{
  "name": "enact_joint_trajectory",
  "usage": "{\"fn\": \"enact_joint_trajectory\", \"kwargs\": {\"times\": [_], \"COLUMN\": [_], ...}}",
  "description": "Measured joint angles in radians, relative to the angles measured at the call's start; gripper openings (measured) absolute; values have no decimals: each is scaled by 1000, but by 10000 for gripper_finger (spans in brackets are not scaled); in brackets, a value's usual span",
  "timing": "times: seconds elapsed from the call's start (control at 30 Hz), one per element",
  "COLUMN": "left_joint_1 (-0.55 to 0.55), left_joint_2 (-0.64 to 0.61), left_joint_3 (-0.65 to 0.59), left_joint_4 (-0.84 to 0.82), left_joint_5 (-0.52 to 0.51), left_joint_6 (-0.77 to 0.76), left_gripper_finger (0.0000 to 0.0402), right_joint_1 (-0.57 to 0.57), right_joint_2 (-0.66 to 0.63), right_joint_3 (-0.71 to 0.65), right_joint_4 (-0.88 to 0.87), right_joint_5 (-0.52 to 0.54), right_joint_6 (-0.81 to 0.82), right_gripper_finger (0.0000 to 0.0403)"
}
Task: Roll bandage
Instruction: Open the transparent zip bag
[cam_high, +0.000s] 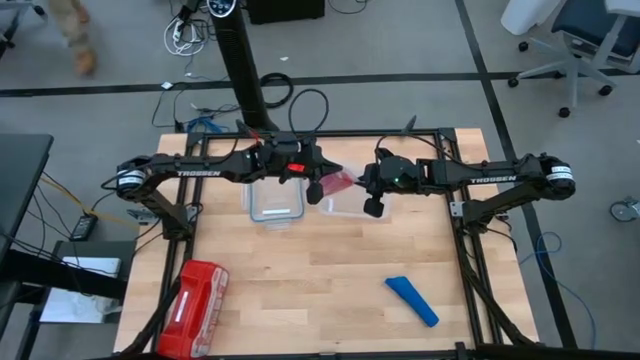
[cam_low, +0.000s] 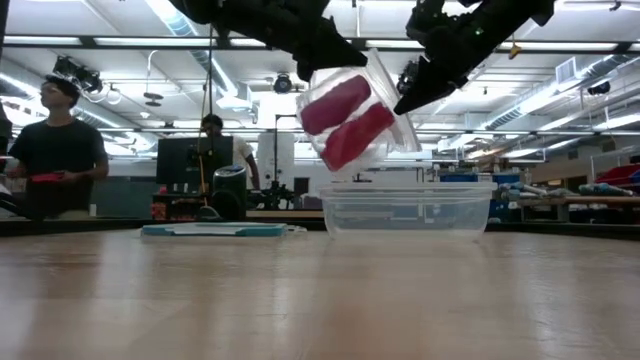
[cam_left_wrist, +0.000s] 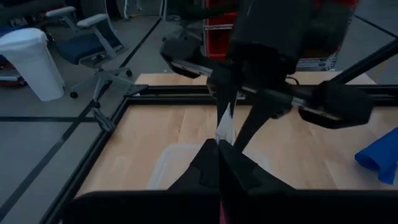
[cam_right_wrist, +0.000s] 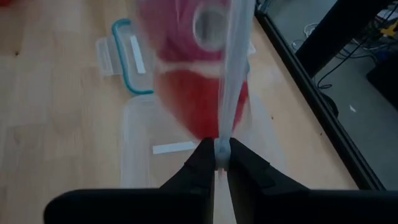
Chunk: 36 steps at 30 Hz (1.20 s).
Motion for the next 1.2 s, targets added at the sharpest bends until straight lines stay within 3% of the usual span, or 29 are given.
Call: {"fn": "enact_joint_trajectory", "kwargs": {"times": [0.67,0.9,1.2], "left_joint_1": [-26,-39,-87], "left_joint_2": [-91,-97,-92], "left_joint_3": [1,6,-24], "left_joint_4": [-89,-107,-143], "left_joint_5": [-23,-27,-41], "left_joint_6": [6,12,-26], "left_gripper_finger": [0,0,0], "right_joint_1": [0,4,68], "right_joint_2": [0,5,-132], "right_joint_3": [0,-7,-3], "right_joint_4": [-89,-119,-187], "right_joint_5": [-2,1,-32], "right_joint_6": [19,18,74], "right_gripper_finger": [27,64,97]}}
